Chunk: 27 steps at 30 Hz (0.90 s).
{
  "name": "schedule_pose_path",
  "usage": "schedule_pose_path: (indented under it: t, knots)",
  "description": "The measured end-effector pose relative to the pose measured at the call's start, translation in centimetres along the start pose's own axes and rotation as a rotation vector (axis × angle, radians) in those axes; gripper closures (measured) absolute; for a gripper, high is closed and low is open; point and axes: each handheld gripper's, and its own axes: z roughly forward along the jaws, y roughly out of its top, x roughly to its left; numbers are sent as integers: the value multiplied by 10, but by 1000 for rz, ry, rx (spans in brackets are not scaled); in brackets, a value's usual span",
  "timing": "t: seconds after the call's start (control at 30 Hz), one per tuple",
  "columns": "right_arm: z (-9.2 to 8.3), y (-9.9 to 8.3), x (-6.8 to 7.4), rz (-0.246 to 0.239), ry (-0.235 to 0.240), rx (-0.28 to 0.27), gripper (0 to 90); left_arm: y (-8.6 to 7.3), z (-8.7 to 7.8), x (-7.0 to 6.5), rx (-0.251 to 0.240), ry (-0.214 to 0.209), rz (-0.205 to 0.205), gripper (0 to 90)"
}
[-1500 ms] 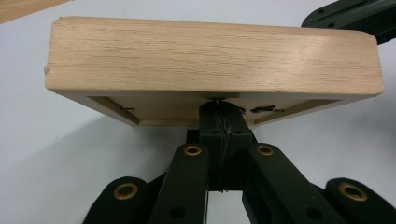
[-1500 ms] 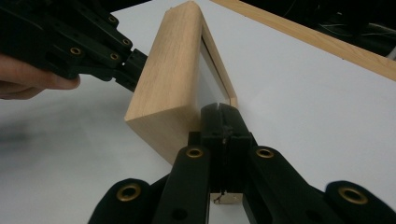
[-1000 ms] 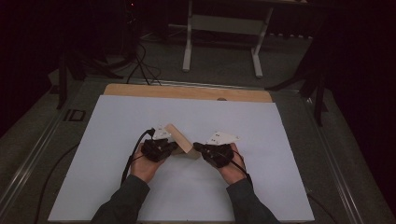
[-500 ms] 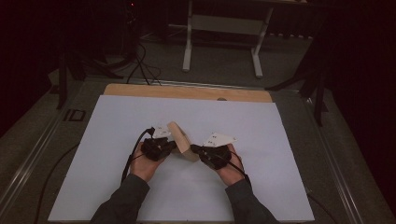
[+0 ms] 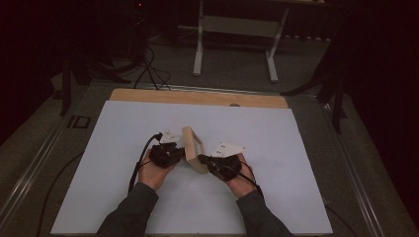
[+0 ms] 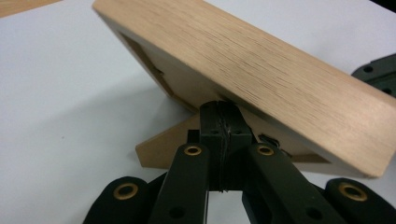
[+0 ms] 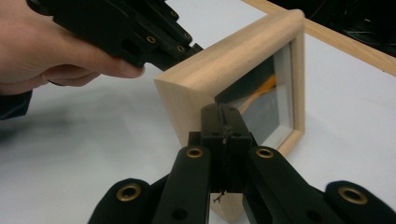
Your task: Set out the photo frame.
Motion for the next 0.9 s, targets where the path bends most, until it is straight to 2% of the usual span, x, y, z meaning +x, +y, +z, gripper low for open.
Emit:
schedule_pose_path:
  t: [0.23, 0.67, 0.9]
  knots:
    - [2, 1, 3, -3, 5, -2, 897, 2, 1, 1, 6, 6, 4, 893]
    - [7, 4, 8, -10, 10, -3, 897, 3, 5, 5, 1, -14, -19, 895]
    - [7, 4, 8, -11, 4, -3, 897, 3, 6, 5, 0, -20, -17, 895]
